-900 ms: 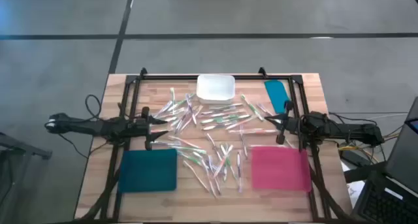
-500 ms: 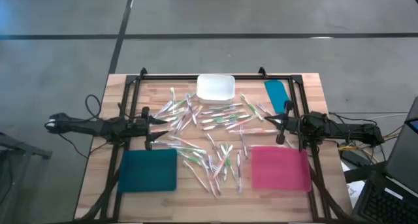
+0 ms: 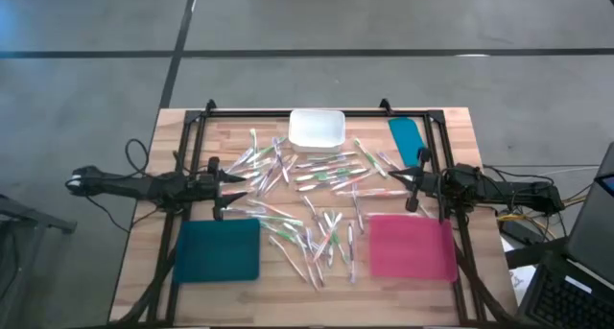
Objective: Pick & Place Toothbrushes
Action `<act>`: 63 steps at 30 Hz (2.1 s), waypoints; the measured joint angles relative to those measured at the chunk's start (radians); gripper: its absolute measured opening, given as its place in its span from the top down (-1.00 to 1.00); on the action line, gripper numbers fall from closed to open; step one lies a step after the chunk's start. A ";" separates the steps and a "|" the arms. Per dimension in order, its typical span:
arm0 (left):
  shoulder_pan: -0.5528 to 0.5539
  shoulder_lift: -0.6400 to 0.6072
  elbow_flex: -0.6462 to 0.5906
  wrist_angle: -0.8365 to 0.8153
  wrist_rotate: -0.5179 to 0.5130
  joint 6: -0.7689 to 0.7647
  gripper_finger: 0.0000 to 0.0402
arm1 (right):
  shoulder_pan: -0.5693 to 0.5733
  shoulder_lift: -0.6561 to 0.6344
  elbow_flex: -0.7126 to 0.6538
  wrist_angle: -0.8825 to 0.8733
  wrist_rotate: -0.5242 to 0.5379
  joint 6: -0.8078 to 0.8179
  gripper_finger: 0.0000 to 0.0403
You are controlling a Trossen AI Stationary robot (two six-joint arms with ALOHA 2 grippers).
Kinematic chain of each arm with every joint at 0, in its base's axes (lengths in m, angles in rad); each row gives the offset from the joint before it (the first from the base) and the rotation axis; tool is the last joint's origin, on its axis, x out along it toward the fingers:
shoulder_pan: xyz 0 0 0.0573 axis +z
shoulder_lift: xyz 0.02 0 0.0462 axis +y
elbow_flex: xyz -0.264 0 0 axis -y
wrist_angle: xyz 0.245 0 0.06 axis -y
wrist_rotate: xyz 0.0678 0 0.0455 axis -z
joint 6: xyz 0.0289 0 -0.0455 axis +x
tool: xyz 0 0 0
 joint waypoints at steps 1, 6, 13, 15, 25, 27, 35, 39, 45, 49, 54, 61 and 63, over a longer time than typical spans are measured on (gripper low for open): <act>0.000 0.000 0.000 0.000 0.000 0.000 -0.01 | 0.000 0.000 0.000 0.001 0.004 -0.004 0.96; 0.000 0.000 0.000 0.000 0.000 0.000 -0.01 | 0.000 0.000 0.000 0.016 0.052 -0.087 0.96; 0.000 0.000 0.000 0.000 0.000 0.000 -0.01 | 0.000 0.000 -0.001 0.059 0.051 -0.178 0.96; 0.000 0.000 0.000 0.000 0.000 0.000 -0.01 | 0.000 0.000 -0.001 0.112 0.043 -0.190 0.96; 0.000 0.000 0.000 0.000 0.000 0.000 -0.01 | 0.000 0.000 -0.001 0.638 0.043 0.005 0.96; 0.000 0.000 0.000 0.000 0.000 0.000 -0.01 | 0.000 0.000 -0.001 0.753 0.045 0.013 0.96; 0.000 0.000 0.000 0.000 0.000 0.000 -0.01 | 0.000 0.000 0.106 0.875 0.076 0.080 0.96; 0.000 0.000 0.000 0.000 0.000 0.000 -0.01 | 0.000 0.006 0.283 0.567 0.096 0.092 0.96; 0.000 0.000 0.000 0.000 0.000 0.000 -0.01 | 0.000 0.121 0.566 0.150 0.134 0.191 0.96; 0.000 0.000 0.000 0.000 0.000 0.000 -0.01 | 0.000 0.255 0.723 -0.013 0.133 0.241 0.96; 0.000 0.000 0.000 0.000 0.000 0.000 -0.01 | 0.000 0.437 0.926 -0.221 0.134 0.274 0.96; 0.000 0.000 0.000 0.000 0.000 0.000 -0.01 | 0.000 0.675 1.174 -0.565 0.138 0.280 0.96; 0.000 0.000 0.000 0.000 0.000 0.000 -0.01 | 0.000 0.733 1.226 -0.652 0.193 0.296 0.96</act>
